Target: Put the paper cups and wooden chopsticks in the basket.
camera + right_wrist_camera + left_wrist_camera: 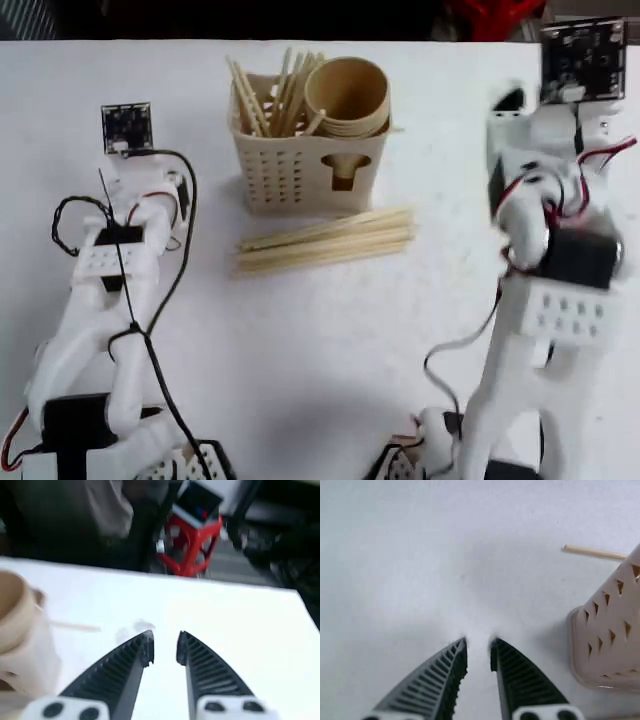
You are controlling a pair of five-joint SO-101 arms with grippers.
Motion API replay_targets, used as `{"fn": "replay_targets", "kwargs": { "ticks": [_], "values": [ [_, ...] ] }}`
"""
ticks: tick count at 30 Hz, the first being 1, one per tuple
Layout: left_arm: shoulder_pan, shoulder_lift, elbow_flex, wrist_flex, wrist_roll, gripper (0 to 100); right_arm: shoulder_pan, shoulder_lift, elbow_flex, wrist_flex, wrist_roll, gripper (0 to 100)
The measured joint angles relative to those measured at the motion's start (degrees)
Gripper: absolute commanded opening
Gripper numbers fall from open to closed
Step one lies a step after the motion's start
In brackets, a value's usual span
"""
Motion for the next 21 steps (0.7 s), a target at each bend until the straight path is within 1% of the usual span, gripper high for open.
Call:
{"fn": "replay_targets", "kwargs": {
  "ticks": [3,6,10,16,19,21],
  "values": [
    [0.00,0.00,0.00,0.00,0.00,10,0.53,9.05,3.78,-5.89,2.11,11.3],
    [0.00,0.00,0.00,0.00,0.00,10,0.53,19.08,3.87,-11.34,1.05,11.5],
    [0.00,0.00,0.00,0.00,0.00,10,-0.44,30.15,3.87,-18.81,-5.63,11.6],
    [0.00,0.00,0.00,0.00,0.00,10,-6.07,42.02,2.64,-29.89,-16.97,11.6],
    [0.00,0.00,0.00,0.00,0.00,10,-7.30,46.86,2.20,-37.89,-20.66,11.6],
    [0.00,0.00,0.00,0.00,0.00,10,-7.38,50.20,0.88,-42.55,-21.63,11.6]
  ]
}}
